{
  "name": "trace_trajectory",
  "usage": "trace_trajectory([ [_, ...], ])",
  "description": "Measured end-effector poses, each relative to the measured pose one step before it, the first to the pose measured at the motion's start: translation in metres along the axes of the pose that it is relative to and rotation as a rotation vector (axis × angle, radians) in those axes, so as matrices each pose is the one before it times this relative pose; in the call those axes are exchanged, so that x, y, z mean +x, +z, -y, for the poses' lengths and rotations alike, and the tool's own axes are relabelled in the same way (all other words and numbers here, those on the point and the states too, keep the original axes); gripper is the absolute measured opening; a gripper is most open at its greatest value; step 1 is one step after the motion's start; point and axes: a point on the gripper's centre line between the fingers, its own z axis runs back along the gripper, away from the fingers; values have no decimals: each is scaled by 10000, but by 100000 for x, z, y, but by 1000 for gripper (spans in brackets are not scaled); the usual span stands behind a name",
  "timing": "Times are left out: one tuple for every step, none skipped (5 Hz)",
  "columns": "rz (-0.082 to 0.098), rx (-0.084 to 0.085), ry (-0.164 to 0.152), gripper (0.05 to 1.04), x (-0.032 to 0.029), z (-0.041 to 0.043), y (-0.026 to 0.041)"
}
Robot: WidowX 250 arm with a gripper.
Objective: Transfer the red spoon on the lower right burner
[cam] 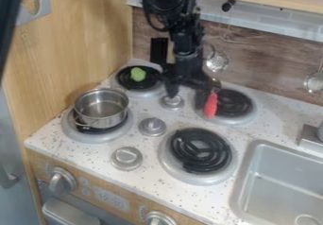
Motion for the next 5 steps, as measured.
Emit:
trace_trajectory([
  [246,-93,-154,999,2010,1468,-664],
  [-65,33,475,999,1199,-52,-1509],
  [-241,172,5,999,452,76,-1476],
  [-618,595,-319,999,184,690,-2114],
  [-107,218,-96,999,612,31,-270],
])
